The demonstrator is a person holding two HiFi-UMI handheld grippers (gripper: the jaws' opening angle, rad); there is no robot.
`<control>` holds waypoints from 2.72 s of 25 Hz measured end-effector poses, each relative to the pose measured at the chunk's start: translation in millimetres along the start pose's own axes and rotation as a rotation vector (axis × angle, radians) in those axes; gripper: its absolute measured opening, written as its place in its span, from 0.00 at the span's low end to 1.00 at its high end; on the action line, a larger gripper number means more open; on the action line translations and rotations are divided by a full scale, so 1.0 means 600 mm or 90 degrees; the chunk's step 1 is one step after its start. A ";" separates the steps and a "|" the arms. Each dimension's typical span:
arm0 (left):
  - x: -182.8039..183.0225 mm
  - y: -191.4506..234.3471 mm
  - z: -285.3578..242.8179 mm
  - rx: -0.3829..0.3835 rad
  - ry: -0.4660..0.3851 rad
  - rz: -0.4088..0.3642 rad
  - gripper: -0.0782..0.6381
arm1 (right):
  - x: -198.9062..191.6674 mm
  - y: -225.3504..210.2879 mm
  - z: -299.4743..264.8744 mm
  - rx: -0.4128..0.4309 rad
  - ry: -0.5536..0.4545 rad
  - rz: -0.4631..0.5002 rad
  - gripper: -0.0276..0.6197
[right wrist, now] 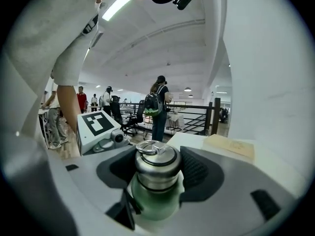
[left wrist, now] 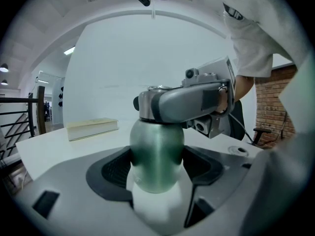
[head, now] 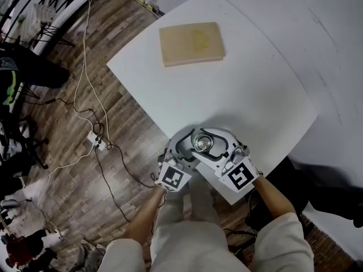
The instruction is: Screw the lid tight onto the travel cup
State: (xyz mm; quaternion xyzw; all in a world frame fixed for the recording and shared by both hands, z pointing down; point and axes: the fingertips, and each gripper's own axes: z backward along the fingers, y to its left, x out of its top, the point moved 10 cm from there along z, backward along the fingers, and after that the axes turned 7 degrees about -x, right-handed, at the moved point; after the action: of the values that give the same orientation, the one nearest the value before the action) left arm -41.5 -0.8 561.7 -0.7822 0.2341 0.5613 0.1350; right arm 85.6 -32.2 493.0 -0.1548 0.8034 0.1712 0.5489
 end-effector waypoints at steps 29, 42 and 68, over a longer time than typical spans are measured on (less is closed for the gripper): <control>0.008 -0.001 0.003 0.003 -0.004 0.010 0.57 | 0.007 0.068 -0.015 -0.394 -0.003 -0.103 0.44; 0.007 -0.003 0.002 -0.004 -0.006 0.019 0.57 | 0.004 0.065 -0.014 -0.366 -0.052 -0.152 0.54; 0.044 -0.001 0.212 0.124 -0.015 0.086 0.22 | 0.005 0.079 0.168 -0.472 0.021 -0.211 0.06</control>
State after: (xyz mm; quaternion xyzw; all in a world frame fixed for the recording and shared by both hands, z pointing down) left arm -138.3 54.2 494.5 -0.7411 0.3383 0.5530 0.1746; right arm 147.3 54.8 460.8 -0.4721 0.6603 0.3559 0.4631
